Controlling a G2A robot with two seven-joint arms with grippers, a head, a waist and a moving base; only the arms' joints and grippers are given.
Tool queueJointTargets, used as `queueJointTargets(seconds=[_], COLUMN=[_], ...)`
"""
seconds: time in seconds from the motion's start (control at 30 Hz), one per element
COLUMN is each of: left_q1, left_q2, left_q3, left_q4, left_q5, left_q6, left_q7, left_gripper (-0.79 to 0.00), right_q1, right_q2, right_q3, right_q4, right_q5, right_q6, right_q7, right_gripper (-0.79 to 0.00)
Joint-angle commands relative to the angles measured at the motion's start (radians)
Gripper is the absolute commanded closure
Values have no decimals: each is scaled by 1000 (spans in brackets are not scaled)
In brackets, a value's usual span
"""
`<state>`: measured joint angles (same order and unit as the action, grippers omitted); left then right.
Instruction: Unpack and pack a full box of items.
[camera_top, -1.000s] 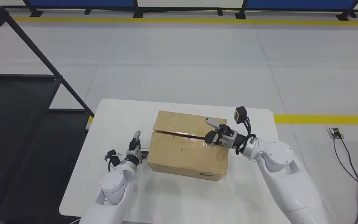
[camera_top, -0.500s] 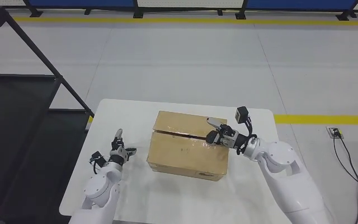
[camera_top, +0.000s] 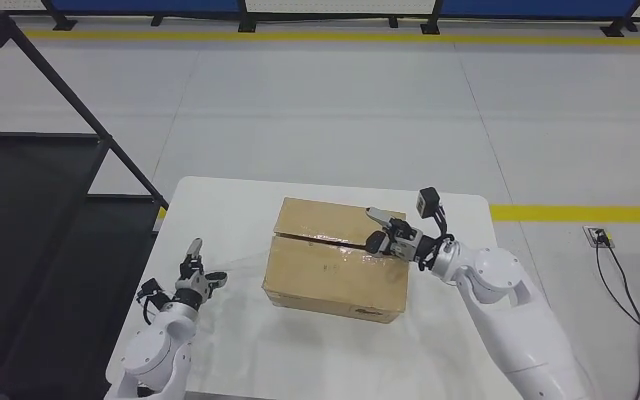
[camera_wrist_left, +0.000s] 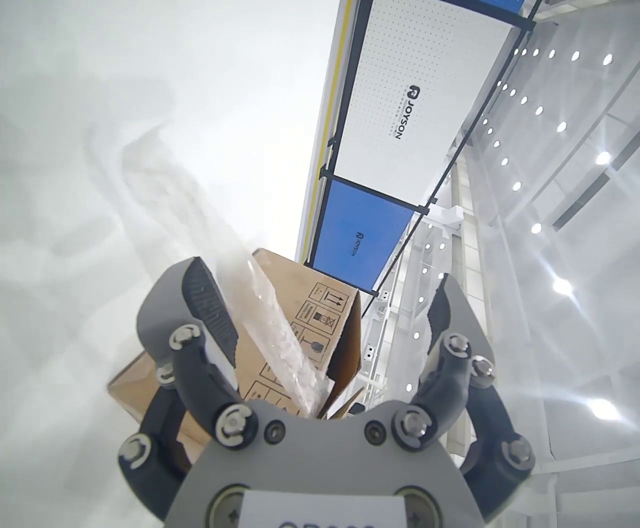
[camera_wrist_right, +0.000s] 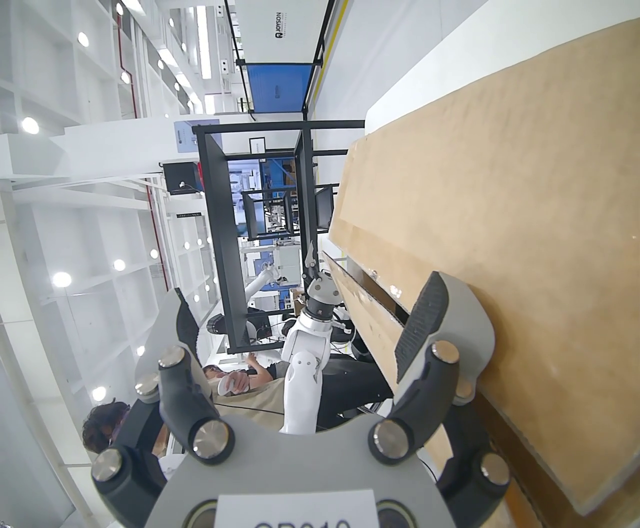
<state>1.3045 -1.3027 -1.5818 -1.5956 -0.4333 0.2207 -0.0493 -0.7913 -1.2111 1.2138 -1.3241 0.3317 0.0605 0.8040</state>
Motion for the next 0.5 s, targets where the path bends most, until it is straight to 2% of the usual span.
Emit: queueJointTargets(seconds=[0.0,0.13,0.23,0.37,0.47], left_q1=[12,46,65,53,27], left_q2=[2,8,10,6,-2], left_q3=[-10,-16,10,72,116], left_q4=[-5,-31,-37,-14,14], left_q5=[5,35,77,109,117], left_q6=[-2,2,3,-9,-34], left_q7=[-8,-57,-101,-118,-84], left_gripper=[-785,-785,-785,-785,-785], right_q1=[1,3,4,6,5], right_q2=[0,0,-1,-1,0], right_q3=[-1,-4,-6,-8,-8], right_q4=[1,4,5,6,4], right_q5=[0,3,3,3,3], right_q6=[1,-1,-2,-3,-5], right_q7=[-1,-4,-2,-1,-2], right_gripper=[-785,-785,-785,-785,-785])
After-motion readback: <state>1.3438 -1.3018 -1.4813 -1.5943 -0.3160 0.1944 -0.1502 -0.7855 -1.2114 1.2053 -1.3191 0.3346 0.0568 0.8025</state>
